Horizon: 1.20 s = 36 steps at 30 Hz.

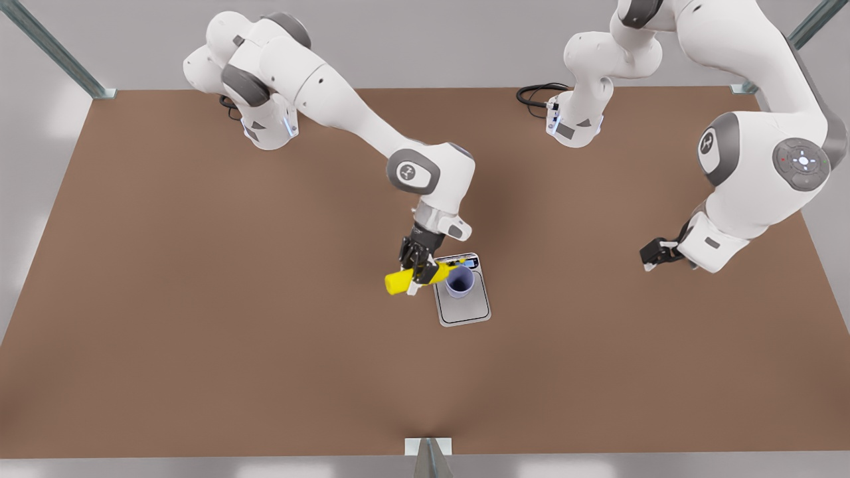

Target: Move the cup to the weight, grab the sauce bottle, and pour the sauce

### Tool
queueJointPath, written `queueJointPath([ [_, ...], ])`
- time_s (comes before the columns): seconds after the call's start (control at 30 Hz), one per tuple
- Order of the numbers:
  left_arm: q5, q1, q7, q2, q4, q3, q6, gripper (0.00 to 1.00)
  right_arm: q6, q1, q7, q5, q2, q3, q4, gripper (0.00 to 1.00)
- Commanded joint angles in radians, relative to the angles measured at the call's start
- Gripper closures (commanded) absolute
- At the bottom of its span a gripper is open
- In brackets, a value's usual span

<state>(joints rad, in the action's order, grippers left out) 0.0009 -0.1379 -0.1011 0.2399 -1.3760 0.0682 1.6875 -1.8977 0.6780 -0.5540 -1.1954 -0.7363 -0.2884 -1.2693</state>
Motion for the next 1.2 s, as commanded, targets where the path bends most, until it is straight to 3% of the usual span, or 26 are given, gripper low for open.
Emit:
queueJointPath([
  [0.0,0.002,0.000,0.000,-0.001,0.000,-0.001,0.000,0.00,0.000,0.000,0.002,-0.004,0.000,0.000,-0.001,0.43],
  [0.43,0.002,0.000,-0.002,-0.001,0.012,0.002,-0.005,0.00,0.028,0.046,0.032,-0.217,-0.101,0.002,0.001,0.43],
  [0.9,0.002,0.000,0.000,0.004,0.014,0.001,0.003,0.00,0.034,0.045,0.031,-0.213,-0.117,0.002,0.025,0.42],
  [0.97,0.002,0.000,0.000,0.005,0.014,0.001,0.003,0.00,0.042,0.037,0.029,-0.148,-0.114,0.002,0.073,0.42],
  [1.07,0.004,0.000,0.000,0.001,0.015,-0.001,0.001,0.00,0.091,-0.017,0.031,0.109,-0.080,0.005,0.128,0.42],
  [1.17,0.004,0.000,0.000,-0.002,0.015,0.001,0.000,0.00,0.092,-0.211,0.105,0.411,-0.034,0.002,0.128,0.42],
])
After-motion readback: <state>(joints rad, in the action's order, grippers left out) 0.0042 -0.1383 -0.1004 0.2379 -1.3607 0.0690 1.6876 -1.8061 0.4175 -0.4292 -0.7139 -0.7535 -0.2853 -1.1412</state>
